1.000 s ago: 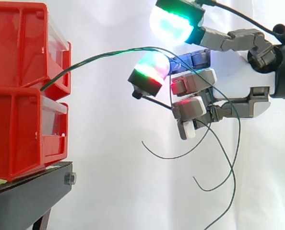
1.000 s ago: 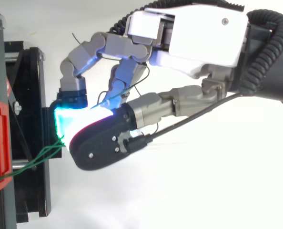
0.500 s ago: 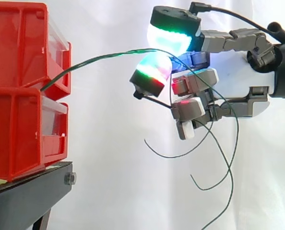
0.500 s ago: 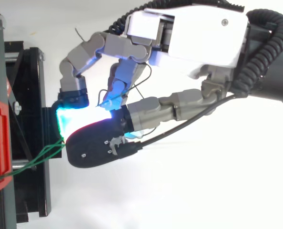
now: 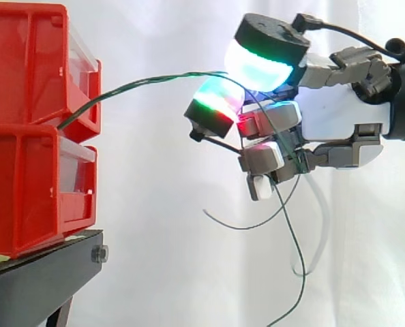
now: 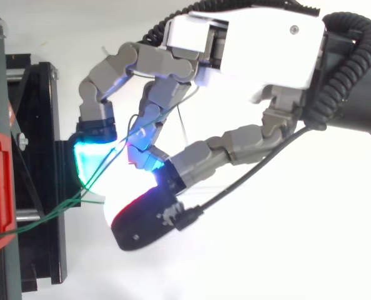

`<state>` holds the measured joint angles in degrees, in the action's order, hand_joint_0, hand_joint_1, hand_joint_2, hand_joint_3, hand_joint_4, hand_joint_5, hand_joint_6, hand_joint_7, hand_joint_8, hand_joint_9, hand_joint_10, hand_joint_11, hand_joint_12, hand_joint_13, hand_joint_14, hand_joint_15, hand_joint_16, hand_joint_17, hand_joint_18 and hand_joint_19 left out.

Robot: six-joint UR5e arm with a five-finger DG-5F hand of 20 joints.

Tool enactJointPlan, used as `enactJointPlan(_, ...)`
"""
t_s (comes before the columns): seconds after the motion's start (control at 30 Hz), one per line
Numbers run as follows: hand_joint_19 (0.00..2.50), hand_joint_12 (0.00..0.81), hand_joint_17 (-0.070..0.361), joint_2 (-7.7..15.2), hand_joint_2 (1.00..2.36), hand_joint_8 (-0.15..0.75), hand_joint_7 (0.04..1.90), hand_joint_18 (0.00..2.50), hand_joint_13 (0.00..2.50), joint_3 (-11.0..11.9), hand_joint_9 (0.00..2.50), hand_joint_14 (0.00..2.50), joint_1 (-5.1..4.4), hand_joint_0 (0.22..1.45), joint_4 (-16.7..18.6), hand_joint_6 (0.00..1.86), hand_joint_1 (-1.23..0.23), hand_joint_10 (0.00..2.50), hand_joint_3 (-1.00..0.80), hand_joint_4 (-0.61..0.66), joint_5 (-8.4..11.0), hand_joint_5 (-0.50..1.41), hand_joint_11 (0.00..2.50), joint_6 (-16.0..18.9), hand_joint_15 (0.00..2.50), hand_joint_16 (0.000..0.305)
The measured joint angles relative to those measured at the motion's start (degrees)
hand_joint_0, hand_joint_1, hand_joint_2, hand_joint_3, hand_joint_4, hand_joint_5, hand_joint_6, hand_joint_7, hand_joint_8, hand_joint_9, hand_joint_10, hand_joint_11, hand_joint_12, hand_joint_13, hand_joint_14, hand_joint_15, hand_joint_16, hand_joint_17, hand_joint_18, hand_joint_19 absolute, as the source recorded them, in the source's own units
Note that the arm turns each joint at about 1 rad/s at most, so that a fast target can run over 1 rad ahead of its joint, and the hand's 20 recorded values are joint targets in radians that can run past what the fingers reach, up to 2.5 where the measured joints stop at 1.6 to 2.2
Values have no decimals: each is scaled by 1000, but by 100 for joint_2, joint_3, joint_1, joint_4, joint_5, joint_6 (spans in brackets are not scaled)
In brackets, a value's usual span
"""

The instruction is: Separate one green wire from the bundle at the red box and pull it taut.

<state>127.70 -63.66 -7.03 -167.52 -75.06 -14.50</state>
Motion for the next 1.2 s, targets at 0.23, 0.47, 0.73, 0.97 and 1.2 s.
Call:
enactJointPlan(0.23, 794, 433, 140, -5, 1000, 297, 933, 803, 1045, 1, 1268, 24, 4, 492, 0, 907, -544, 7, -500, 119, 0, -190, 1518, 0, 982, 62)
enactJointPlan(0.47, 816, 399, 127, -4, 1015, 250, 1012, 769, 1038, 2, 1265, 26, 12, 603, 0, 895, -559, 9, -319, 99, -15, -194, 1549, 0, 1003, 57)
enactJointPlan(0.73, 800, 397, 127, -6, 1026, 247, 1032, 794, 1035, 2, 1255, 26, 16, 634, 0, 948, -750, 1, -88, 38, -17, -203, 1658, 0, 1010, 56)
enactJointPlan(0.97, 759, 395, 126, -7, 1018, 252, 945, 779, 988, 2, 1187, 27, 14, 677, 0, 948, -884, 3, -285, 97, -18, -211, 1643, 0, 980, 56)
enactJointPlan(1.2, 778, 400, 126, -7, 1000, 267, 934, 756, 967, 2, 1166, 27, 15, 576, 0, 938, -899, 4, -500, 104, -17, -210, 1609, 0, 986, 56)
